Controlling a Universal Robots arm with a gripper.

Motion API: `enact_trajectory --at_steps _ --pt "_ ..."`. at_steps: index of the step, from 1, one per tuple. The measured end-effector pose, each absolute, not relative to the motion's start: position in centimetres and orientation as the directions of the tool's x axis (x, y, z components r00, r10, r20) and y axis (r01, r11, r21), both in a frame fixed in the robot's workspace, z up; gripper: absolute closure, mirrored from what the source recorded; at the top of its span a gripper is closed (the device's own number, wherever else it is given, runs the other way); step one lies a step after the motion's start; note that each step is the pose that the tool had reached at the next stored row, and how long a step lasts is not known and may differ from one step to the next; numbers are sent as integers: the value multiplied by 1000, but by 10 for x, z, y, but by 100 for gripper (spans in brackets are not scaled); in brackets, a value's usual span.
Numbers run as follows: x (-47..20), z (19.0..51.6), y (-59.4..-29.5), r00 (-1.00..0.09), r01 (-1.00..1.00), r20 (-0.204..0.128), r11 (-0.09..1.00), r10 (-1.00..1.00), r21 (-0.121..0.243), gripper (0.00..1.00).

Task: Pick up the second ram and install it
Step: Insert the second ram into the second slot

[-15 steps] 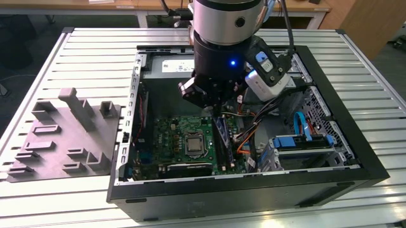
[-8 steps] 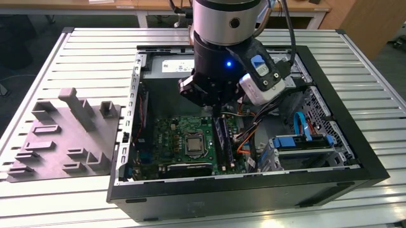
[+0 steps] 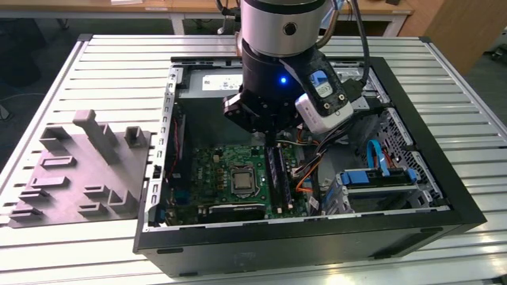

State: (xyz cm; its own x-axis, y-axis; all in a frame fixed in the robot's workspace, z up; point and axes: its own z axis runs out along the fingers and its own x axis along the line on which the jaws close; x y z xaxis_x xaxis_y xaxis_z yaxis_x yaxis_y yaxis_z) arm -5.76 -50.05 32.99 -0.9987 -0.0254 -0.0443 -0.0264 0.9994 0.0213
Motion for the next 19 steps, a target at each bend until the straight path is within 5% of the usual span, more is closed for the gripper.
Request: enact_trajectory --at_steps 19 --pt "-58 315 -501 -998 -34 -47 999 -33 28 89"
